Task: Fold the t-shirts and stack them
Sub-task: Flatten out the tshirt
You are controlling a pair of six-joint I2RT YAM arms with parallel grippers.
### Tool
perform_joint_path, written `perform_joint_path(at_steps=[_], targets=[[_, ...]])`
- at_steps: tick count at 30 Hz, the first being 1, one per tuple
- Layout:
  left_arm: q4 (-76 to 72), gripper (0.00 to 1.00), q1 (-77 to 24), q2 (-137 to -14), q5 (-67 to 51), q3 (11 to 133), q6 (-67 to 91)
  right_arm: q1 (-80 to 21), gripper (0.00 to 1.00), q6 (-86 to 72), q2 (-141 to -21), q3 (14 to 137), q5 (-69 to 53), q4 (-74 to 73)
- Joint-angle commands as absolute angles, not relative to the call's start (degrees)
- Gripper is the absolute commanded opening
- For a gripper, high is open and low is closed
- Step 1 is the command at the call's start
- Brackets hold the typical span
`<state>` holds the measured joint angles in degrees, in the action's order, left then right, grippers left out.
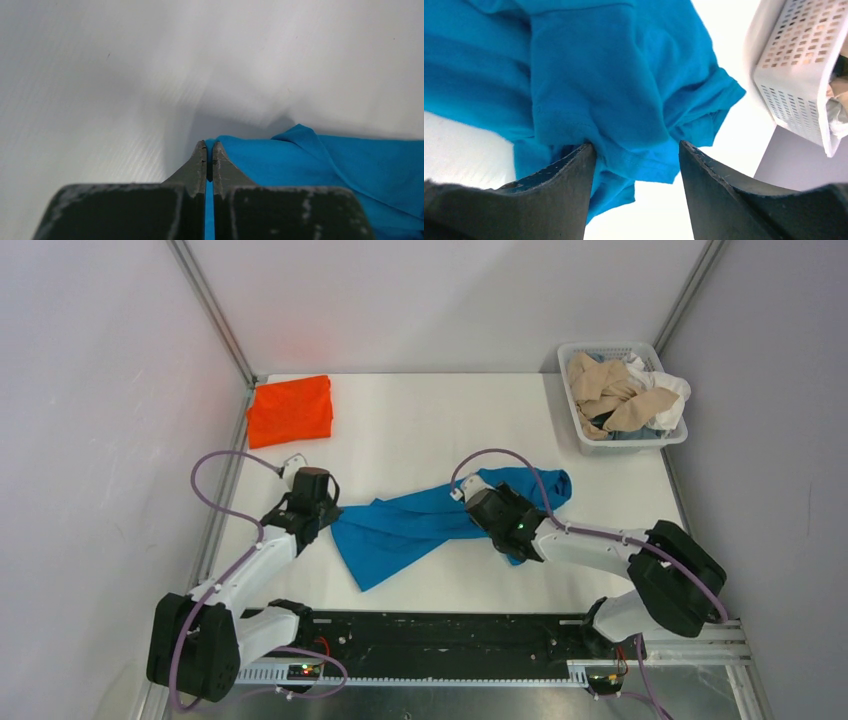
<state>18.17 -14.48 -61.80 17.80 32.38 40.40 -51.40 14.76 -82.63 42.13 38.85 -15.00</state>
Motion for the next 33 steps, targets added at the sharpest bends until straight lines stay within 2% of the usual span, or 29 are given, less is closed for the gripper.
perform_joint_path(at_steps=[1, 8, 12, 17, 22, 26, 30, 33], targets=[[17.65, 0.0, -14.06, -60.61, 19.49, 34.44, 39.03, -49.34, 0.66, 12.86, -78.21, 43.99, 40.66, -10.98], [17.64, 0.0, -14.06, -61.32, 19.42, 34.73, 38.87, -46.32, 0.66, 8.57, -74.2, 43.92, 32.97, -11.31], [17.67, 0.0, -14.07, -61.65, 19.49, 34.62, 38.87, -44.88, 0.65, 5.95, -75.87, 43.84, 29.23, -13.03], [17.67, 0.0, -14.06, -62.59, 19.35, 34.95, 38.85, -49.21, 0.6, 7.86, -78.77, 43.77, 26.32, -16.04], [17.59, 0.0, -14.06, -62.44, 19.11, 34.86, 38.83, -52.79, 0.59, 7.01, -79.26, 43.81, 32.55, -14.2], [17.61, 0.0, -14.06, -62.3, 19.12, 34.81, 38.91, -55.03, 0.54, 1.27, -79.43, 45.78, 32.63, -12.26], [17.65, 0.0, -14.06, -62.7, 18.88, 34.97, 39.02, -58.9, 0.55, -5.9, -85.08, 49.74, 33.61, -11.79], [17.62, 0.0, -14.06, -62.86, 18.65, 34.94, 38.9, -58.78, 0.57, -8.5, -91.63, 52.04, 38.71, -13.86]])
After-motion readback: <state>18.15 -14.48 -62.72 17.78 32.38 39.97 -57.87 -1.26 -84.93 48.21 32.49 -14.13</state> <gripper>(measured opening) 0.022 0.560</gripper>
